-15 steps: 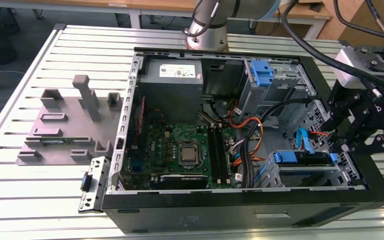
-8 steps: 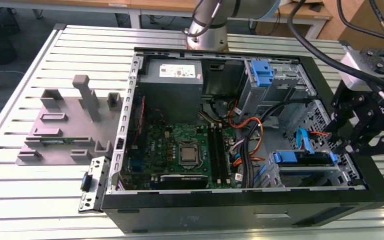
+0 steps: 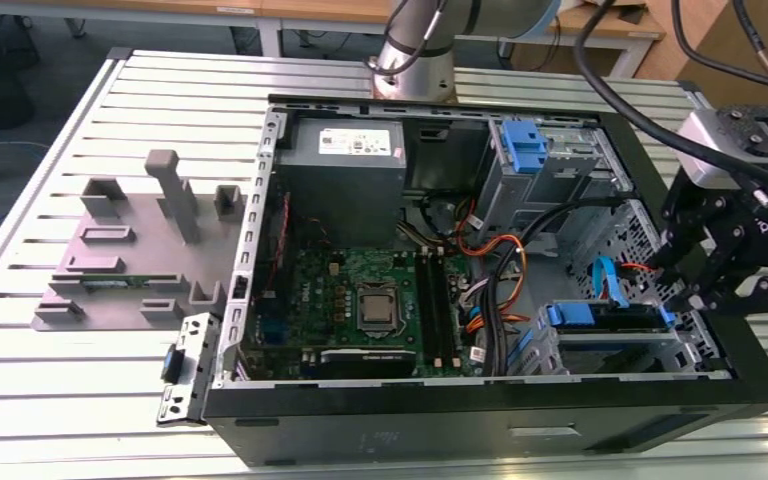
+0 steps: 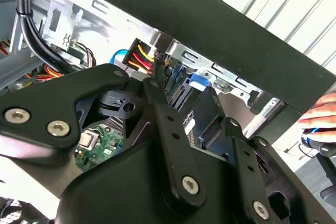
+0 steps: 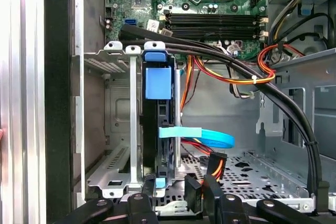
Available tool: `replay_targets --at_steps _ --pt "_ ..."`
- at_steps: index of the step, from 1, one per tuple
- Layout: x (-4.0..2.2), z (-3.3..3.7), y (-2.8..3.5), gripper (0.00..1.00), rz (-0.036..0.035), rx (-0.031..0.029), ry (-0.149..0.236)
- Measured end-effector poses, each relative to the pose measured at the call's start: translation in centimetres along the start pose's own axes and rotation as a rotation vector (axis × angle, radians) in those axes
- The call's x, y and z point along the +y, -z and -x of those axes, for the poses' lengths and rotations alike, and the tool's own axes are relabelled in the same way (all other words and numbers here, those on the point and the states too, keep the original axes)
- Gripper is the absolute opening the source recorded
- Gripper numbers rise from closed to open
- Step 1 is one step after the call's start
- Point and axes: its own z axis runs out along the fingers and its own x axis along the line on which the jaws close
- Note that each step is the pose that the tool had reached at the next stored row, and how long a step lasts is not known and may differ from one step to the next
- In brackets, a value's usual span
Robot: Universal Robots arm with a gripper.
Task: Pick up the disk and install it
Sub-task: 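Insert the second disk wire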
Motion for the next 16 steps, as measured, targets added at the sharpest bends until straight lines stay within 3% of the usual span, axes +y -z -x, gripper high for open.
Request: replay_targets --at_steps 7,16 --pt "0.02 -0.73 -0.20 0.49 0.0001 0.0000 0.000" --pt "0.70 -0.81 -0.41 0.49 0.0001 -0.0001 0.000"
